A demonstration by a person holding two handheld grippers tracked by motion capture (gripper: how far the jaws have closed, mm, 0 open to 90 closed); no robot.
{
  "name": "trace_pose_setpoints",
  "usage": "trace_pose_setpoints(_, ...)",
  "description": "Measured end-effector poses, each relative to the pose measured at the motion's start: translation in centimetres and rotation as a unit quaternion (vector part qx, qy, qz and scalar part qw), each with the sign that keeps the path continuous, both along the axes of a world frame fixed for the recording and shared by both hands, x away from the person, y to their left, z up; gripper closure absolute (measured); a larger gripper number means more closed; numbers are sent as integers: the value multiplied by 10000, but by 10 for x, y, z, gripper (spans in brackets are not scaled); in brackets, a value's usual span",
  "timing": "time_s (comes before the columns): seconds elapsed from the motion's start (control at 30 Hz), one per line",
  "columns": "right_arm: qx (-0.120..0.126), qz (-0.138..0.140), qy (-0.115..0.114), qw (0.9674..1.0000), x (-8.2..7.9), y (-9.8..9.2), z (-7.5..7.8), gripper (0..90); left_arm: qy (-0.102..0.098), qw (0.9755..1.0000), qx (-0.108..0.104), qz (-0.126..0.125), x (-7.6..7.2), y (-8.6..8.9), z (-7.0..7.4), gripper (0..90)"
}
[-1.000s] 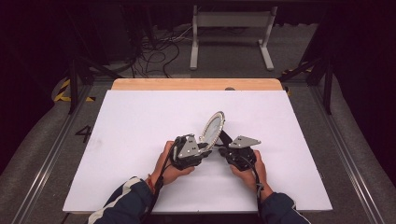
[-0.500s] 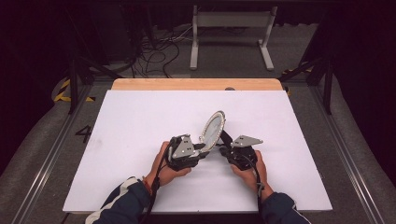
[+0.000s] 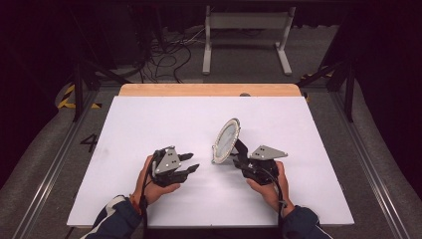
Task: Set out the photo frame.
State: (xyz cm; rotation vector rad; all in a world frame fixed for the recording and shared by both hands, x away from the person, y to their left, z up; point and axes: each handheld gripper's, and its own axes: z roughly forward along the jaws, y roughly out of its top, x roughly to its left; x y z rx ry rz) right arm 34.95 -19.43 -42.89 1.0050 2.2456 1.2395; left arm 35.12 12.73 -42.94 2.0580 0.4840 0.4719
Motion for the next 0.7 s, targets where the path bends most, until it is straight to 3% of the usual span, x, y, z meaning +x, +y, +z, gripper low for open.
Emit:
trace_pose_setpoints(0.23, -12, 161, -142, 9998, -7, 13, 0, 632, 133, 9988, 146, 453, -17, 29, -13, 425)
trace_pose_setpoints(0.3, -7, 175, -170, 9997, -8, 18, -1, 557, 197, 9980, 138, 579, -25, 39, -16, 364)
trace_pose_setpoints(0.7, 159, -33, -29, 9999, 1, 39, -8, 411, 390, 9948, 265, 905, -44, 63, -26, 208)
